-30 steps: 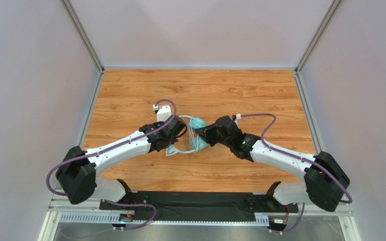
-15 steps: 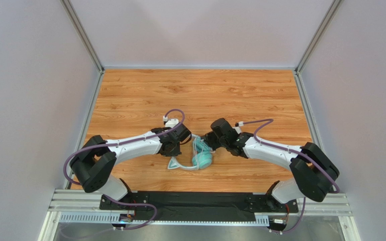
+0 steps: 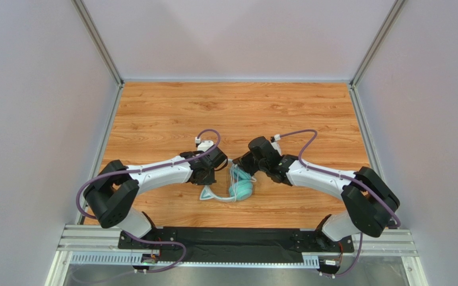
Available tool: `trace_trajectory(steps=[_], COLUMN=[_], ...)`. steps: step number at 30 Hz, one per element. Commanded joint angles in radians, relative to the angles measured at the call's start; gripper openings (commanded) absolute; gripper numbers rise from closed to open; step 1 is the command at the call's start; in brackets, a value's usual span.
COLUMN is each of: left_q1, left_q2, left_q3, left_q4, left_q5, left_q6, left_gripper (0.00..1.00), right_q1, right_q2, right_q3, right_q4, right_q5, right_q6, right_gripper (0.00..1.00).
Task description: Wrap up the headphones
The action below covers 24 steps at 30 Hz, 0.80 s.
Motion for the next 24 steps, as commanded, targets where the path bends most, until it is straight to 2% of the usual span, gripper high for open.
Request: trace_trajectory(steps=[1, 2, 5, 14, 24], left_q1=[-0.015, -0.015, -0.017, -0.017, -0.017], left_q2=[-0.03, -0.039, -0.054, -0.096, -0.099], left_q3=[0.023, 0.025, 0.03, 0.002, -0.001], left_q4=[-0.004, -0.01, -0.019, -0.027, -0.027], left_q5=[0.027, 0.023, 0.013, 0.004, 0.007], left_q6=[0.073, 0.084, 0.093, 0.093, 0.096], left_gripper=[0.0, 0.0, 0.0, 0.0, 0.0], right_q1=[-0.027, -0.033, -0.042, -0.048, -0.085], right_q2=[0.035, 0.061, 0.106, 0.14, 0.1], right_q3=[0.064, 0.062, 0.079, 0.068, 0.041], right_q4=[0.195, 0.285, 0.35, 0.363, 0.353], right_q5=[-0.028, -0.084, -0.183, -0.169, -0.151], right_q6=[-0.145, -0.183, -0.19, -0.188, -0.199], right_gripper=[0.0, 0.0, 0.0, 0.0, 0.27])
